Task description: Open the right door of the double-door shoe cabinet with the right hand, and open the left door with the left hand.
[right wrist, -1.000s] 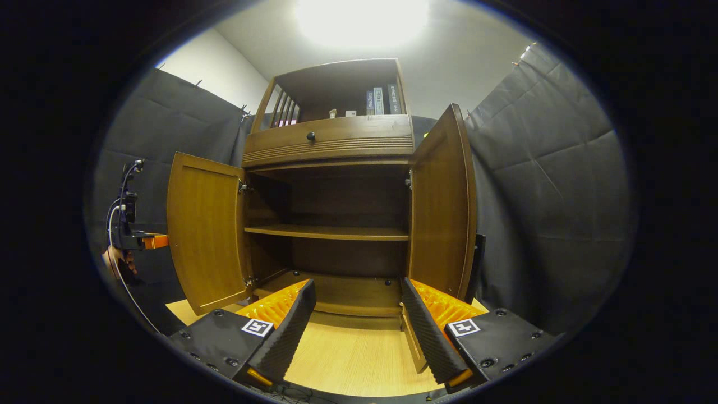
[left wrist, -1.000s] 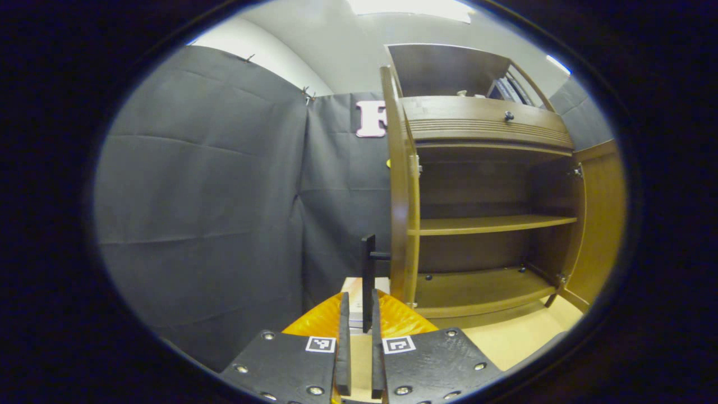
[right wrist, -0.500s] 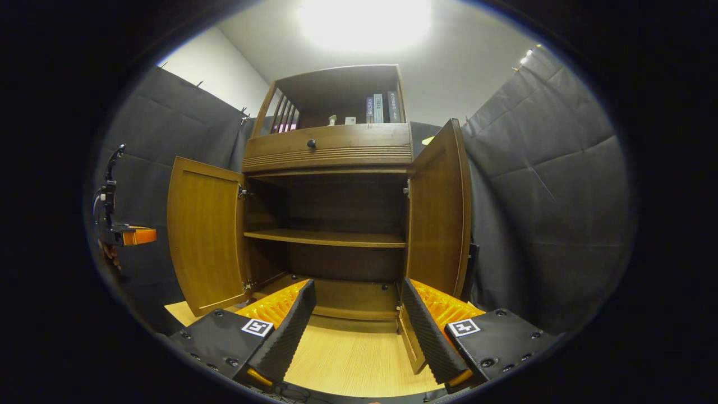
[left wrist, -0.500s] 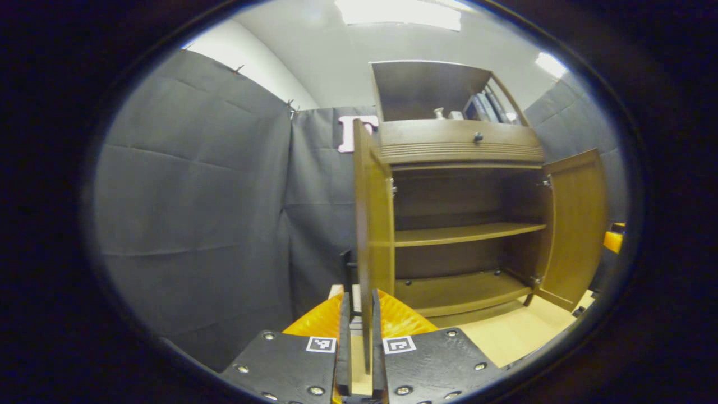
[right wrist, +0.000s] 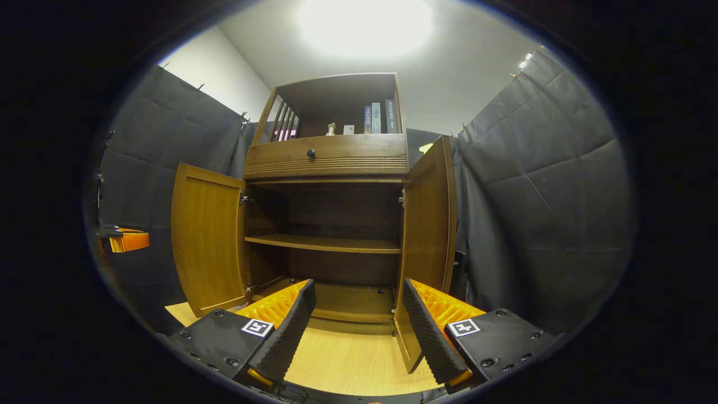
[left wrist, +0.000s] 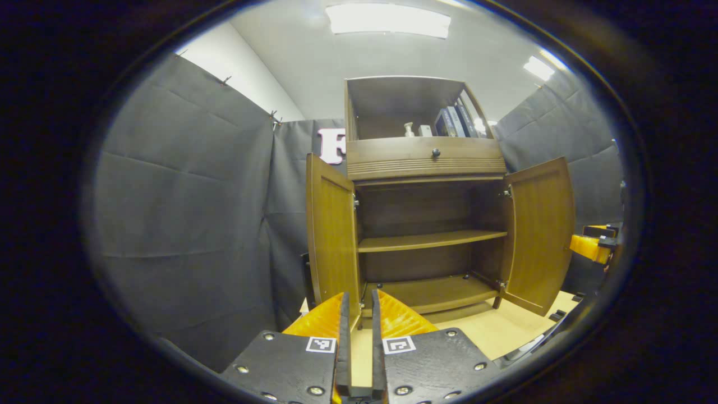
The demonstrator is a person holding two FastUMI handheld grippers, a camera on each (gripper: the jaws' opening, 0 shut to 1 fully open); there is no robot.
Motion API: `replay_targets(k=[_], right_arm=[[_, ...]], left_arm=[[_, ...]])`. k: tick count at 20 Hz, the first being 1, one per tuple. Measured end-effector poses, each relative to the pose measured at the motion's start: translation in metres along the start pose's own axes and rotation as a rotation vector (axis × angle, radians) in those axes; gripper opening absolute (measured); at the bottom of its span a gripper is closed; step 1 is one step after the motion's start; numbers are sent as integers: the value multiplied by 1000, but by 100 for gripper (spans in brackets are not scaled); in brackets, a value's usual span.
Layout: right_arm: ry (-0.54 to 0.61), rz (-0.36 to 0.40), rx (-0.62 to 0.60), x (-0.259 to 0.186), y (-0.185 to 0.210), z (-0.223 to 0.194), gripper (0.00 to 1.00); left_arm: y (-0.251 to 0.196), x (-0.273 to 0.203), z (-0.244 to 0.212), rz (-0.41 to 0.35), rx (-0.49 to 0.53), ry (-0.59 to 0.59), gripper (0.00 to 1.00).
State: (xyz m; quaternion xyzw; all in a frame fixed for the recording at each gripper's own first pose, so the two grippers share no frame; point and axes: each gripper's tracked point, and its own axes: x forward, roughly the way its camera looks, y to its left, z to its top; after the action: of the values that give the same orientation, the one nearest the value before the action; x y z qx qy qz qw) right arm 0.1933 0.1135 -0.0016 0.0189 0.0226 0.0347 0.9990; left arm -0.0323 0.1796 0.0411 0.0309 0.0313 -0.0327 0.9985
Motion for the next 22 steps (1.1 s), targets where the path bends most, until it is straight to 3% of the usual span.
replay_targets(k=[1,4,5,12,22], right_arm=[[1,3,3,0,1,-2,95],[-4,10,8,-3,4,0,95],[-7,12,7,-4,5,0,95],[-8,30,-1,-6,7,1,95],[-6,38,-7,-2,6,0,97]], left_arm=[[-4,-2,-1,2,4,2,17],[-14,-13,-13,-4,21,24,39],[-14,-14,-15,-6,19,35,40],[-10,-22,-6,45,-4,-14,92],[-13,-19,-6,52,-10,-28,92]])
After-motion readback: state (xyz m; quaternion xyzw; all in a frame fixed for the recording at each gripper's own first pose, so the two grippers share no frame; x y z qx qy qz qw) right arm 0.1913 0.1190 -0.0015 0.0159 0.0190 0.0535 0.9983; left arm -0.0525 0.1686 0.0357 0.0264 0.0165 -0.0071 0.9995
